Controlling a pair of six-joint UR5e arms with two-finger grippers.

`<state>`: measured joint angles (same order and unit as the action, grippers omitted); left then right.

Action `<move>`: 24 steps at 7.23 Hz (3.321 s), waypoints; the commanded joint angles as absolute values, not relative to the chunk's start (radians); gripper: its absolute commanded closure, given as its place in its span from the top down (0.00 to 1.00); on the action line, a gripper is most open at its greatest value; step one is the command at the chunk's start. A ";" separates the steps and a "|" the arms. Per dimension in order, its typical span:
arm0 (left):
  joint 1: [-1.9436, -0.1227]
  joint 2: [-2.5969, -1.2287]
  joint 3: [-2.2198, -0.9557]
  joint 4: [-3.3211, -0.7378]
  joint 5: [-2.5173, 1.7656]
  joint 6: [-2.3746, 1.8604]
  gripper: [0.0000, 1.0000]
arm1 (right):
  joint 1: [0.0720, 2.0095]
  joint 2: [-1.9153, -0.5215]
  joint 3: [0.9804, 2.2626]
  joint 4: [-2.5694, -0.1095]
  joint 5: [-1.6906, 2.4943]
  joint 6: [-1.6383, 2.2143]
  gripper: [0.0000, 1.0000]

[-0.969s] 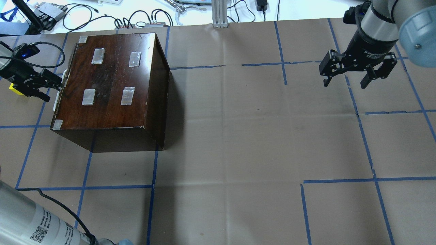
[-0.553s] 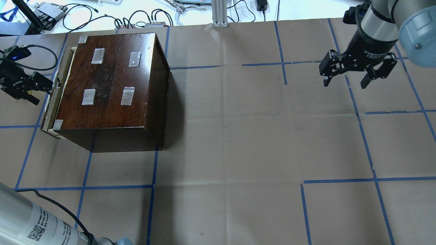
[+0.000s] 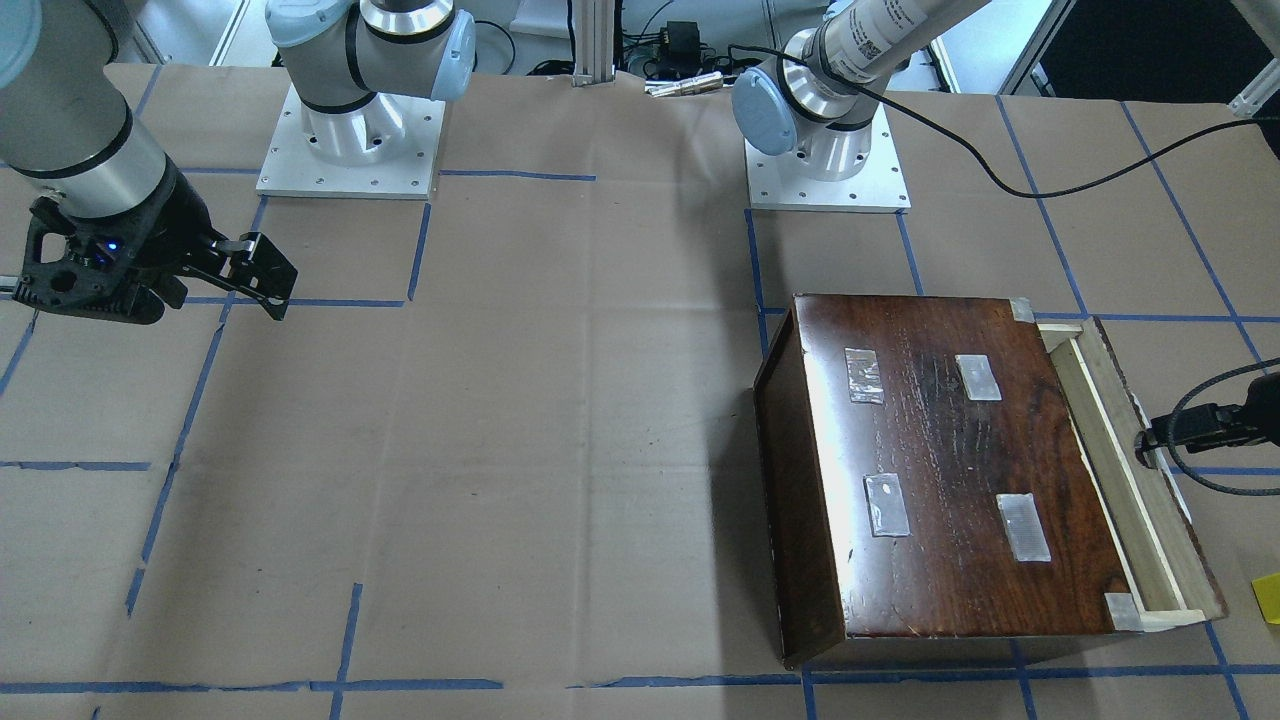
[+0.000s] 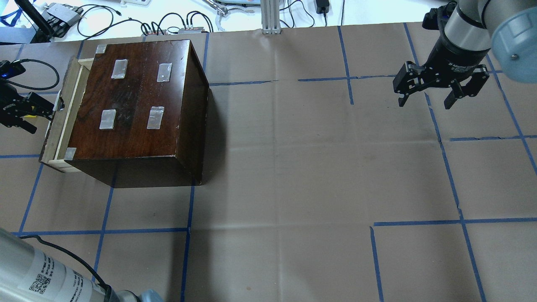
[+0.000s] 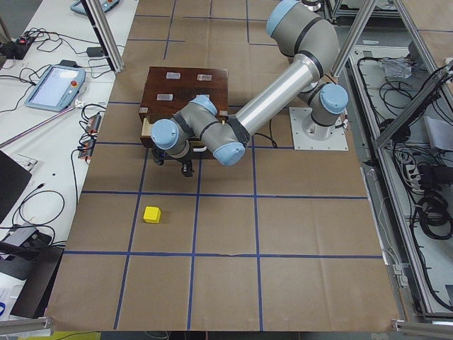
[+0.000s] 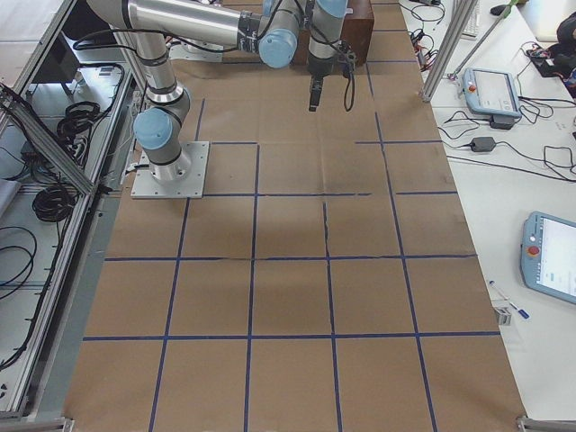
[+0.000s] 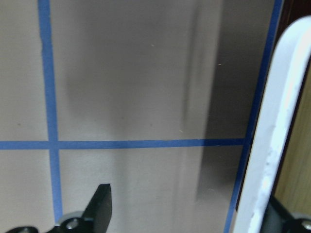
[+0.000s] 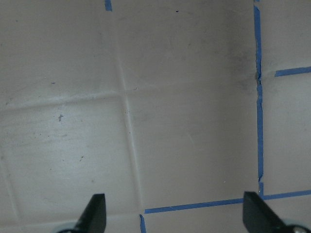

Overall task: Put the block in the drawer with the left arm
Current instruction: 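Pull the drawer open away from the cabinet with the left gripper, then release the handle and grasp the yellow cube with the left gripper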

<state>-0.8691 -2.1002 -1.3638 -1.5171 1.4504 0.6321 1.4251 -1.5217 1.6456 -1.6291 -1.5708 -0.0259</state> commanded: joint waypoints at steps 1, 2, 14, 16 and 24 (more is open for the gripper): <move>-0.842 -2.106 -1.350 -1.517 1.451 0.650 0.99 | 1.425 -1.522 1.646 -1.629 -1.571 -0.026 1.00; -0.832 -2.108 -1.348 -1.517 1.451 0.652 0.99 | 1.425 -1.522 1.644 -1.629 -1.571 -0.026 1.00; -0.799 -2.196 -1.133 -1.516 1.462 0.673 0.99 | 1.425 -1.522 1.646 -1.629 -1.571 -0.026 1.00; -0.799 -2.314 -0.982 -1.500 1.463 0.711 0.99 | 1.425 -1.522 1.644 -1.629 -1.571 -0.026 1.00; -0.856 -2.583 -0.749 -1.385 1.465 0.862 0.98 | 1.425 -1.522 1.646 -1.629 -1.571 -0.026 1.00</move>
<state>-0.8524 -2.5679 -0.7486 -1.3861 1.4645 0.8426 1.4251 -1.5217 1.6457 -1.6291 -1.5708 -0.0259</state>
